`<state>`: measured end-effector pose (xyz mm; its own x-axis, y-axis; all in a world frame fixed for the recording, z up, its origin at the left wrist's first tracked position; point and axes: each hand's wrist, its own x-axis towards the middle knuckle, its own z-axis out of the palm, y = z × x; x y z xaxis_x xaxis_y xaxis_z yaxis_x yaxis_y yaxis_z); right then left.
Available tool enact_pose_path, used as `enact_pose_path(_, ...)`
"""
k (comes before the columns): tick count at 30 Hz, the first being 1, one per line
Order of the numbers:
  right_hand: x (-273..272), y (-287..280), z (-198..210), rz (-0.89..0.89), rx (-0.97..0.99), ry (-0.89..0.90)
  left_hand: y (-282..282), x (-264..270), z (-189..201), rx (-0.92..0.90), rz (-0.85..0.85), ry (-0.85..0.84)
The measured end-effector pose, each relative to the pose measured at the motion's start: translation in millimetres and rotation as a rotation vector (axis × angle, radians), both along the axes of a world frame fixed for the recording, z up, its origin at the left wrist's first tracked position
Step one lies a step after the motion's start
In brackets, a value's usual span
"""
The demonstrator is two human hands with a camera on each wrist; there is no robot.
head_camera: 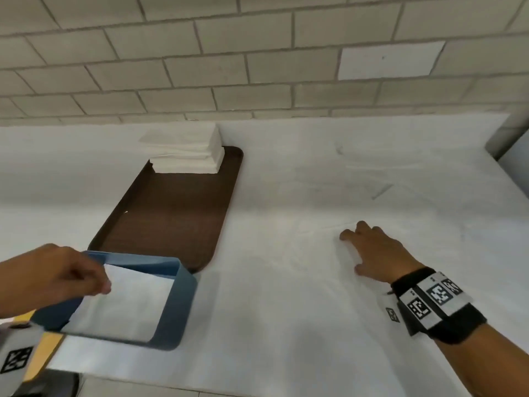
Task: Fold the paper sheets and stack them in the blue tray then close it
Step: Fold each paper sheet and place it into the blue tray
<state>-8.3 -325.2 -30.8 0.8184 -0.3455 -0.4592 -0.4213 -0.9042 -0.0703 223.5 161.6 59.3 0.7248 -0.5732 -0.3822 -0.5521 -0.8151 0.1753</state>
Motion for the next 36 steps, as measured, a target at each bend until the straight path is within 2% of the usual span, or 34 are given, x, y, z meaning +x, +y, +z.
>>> enact_pose_path(2, -1.9, -4.4, -5.4, -0.003, 0.039, -0.077, -45.6, -33.4, 35.1, -0.136, 0.027, -0.080)
enact_pose_path(4, -5.1, -9.1, -8.1, -0.025, 0.085, -0.128, -105.8, -75.0, 68.4, -0.242, -0.052, -0.048)
enact_pose_path(6, -8.6, -11.7, -8.4, -0.021, 0.125, -0.153, -156.9, -107.4, 71.8, -0.313, -0.147, 0.017)
enact_pose_path(8, -12.5, -11.0, -5.9, 0.014, 0.145, -0.143, -205.2, -127.5, 55.6, -0.318, -0.201, 0.107)
enact_pose_path(11, -14.7, -9.3, -4.6, 0.099, 0.130, -0.118, -269.9, -136.1, 8.9, -0.261, -0.289, 0.142)
enact_pose_path(14, -9.8, -7.4, -5.6, 0.152, 0.050, -0.215, -333.8, -122.9, -34.3, -0.191, -0.305, 0.042)
enact_pose_path(17, -9.9, -7.6, -10.4, 0.194, -0.005, -0.297, -388.3, -109.6, -57.5, -0.123, -0.270, -0.095)
enact_pose_path(20, -18.9, -12.2, -12.8, 0.218, -0.002, -0.384, -423.0, -103.5, -73.0, -0.043, -0.287, -0.173)
enact_pose_path(23, -41.9, -20.8, -3.2, 0.219, 0.075, -0.497, -438.3, -103.1, -84.4, 0.069, -0.313, -0.178)
enact_pose_path(25, -60.2, -29.6, 7.4, 0.198, 0.191, -0.576, -440.7, -103.7, -89.6, 0.082, -0.330, -0.182)
enact_pose_path(27, -78.3, -38.7, 24.0, 0.115, 0.402, -0.674, -439.0, -104.8, -93.2, 0.057, -0.346, -0.207)
enact_pose_path(30, -96.4, -52.3, 51.0, -0.114, 0.733, -0.810, -434.5, -110.4, -97.5, 0.012, -0.412, -0.296)
enact_pose_path(33, -104.4, -73.4, 63.3, -0.407, 1.042, -0.942, -430.9, -114.4, -100.4, -0.017, -0.440, -0.239)
enact_pose_path(36, -102.7, -90.3, 68.5, -0.556, 1.192, -0.996, -431.4, -115.5, -101.2, 0.006, -0.463, -0.243)
